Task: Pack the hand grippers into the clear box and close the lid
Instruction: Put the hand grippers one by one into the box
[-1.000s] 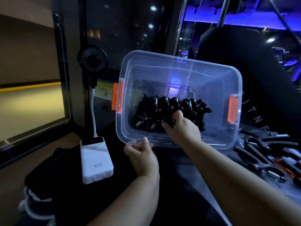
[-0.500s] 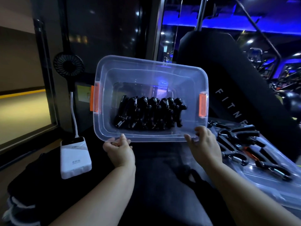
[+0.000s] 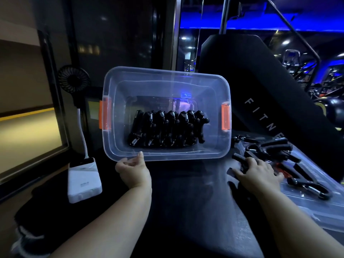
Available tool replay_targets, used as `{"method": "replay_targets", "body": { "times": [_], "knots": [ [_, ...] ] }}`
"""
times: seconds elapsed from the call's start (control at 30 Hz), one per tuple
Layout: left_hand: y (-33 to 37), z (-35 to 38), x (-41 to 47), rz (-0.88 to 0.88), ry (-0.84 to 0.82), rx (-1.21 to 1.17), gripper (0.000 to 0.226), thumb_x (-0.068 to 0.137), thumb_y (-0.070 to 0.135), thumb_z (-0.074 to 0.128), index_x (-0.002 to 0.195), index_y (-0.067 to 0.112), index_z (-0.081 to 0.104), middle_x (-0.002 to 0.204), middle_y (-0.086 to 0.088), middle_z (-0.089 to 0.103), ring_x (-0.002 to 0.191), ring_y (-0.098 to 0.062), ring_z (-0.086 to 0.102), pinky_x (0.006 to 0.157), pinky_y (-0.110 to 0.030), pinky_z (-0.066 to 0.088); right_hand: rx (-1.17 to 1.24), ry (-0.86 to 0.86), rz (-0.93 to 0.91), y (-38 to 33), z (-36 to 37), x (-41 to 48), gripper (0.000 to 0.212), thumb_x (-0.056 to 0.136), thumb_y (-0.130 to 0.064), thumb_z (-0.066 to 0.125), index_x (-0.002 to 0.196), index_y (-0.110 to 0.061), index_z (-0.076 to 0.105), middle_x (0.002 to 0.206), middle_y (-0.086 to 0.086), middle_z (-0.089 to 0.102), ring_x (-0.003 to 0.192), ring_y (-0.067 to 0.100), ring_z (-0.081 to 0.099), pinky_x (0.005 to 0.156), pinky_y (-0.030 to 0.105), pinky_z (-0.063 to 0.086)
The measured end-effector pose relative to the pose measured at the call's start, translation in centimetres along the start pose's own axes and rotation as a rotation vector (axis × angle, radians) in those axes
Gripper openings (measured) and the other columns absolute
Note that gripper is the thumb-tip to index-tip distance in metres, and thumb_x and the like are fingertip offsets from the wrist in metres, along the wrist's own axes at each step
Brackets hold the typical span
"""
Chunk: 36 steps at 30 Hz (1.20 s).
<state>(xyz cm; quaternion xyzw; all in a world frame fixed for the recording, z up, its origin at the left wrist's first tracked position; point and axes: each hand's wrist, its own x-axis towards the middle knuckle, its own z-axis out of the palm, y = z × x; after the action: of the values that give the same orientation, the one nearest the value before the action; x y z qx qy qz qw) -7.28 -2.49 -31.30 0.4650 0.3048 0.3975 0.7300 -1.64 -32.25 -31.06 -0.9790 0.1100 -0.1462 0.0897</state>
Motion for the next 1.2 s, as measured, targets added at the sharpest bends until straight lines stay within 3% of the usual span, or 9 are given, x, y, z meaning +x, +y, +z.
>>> {"method": "replay_targets", "body": {
  "times": [0.13, 0.3, 0.47, 0.63, 1.2],
  "knots": [
    [0.1, 0.0, -0.3, 0.019, 0.000, -0.010, 0.053, 0.084, 0.020, 0.072, 0.123, 0.002, 0.041, 0.095, -0.008, 0.062, 0.086, -0.022, 0.062, 0.088, -0.040, 0.053, -0.037, -0.019, 0.026, 0.0, -0.3, -0.2, 0.067, 0.075, -0.077, 0.048, 0.128, -0.036, 0.041, 0.137, 0.005, 0.045, 0.130, 0.028, 0.035, 0.102, 0.050, 0.029],
    [0.1, 0.0, -0.4, 0.023, 0.013, 0.001, 0.055, 0.085, 0.022, 0.071, 0.126, 0.000, 0.041, 0.095, -0.006, 0.061, 0.086, -0.020, 0.059, 0.081, -0.030, 0.048, -0.103, -0.020, 0.052, -0.5, -0.8, -0.6, 0.066, 0.073, -0.077, 0.053, 0.124, -0.038, 0.041, 0.127, 0.008, 0.049, 0.123, 0.029, 0.038, 0.095, 0.045, 0.027],
    [0.3, 0.0, -0.4, 0.022, 0.006, 0.006, 0.056, 0.086, 0.022, 0.070, 0.127, -0.001, 0.040, 0.095, -0.006, 0.060, 0.086, -0.019, 0.058, 0.080, -0.029, 0.046, -0.157, -0.036, 0.104, -0.6, -1.0, -0.7, 0.091, 0.062, -0.091, 0.044, 0.130, -0.031, 0.041, 0.128, 0.010, 0.051, 0.120, 0.030, 0.040, 0.093, 0.043, 0.030],
    [0.2, -0.2, -0.4, 0.018, -0.007, -0.013, 0.053, 0.086, 0.021, 0.070, 0.126, -0.003, 0.042, 0.093, -0.007, 0.062, 0.082, -0.017, 0.058, 0.076, -0.027, 0.045, -0.096, -0.047, 0.163, -0.6, -1.2, -0.9, 0.101, 0.059, -0.096, 0.037, 0.125, -0.021, 0.052, 0.130, 0.012, 0.051, 0.121, 0.031, 0.042, 0.094, 0.043, 0.034],
    [0.5, -0.2, -0.6, -0.001, -0.017, 0.027, 0.059, 0.086, 0.024, 0.069, 0.131, 0.001, 0.038, 0.108, -0.011, 0.061, 0.088, -0.018, 0.056, 0.078, -0.027, 0.042, 0.226, -0.013, 0.223, -0.1, -2.0, -1.7, 0.084, 0.072, -0.085, 0.038, 0.121, -0.017, 0.053, 0.123, 0.017, 0.051, 0.116, 0.037, 0.048, 0.094, 0.043, 0.041]
  ]
}}
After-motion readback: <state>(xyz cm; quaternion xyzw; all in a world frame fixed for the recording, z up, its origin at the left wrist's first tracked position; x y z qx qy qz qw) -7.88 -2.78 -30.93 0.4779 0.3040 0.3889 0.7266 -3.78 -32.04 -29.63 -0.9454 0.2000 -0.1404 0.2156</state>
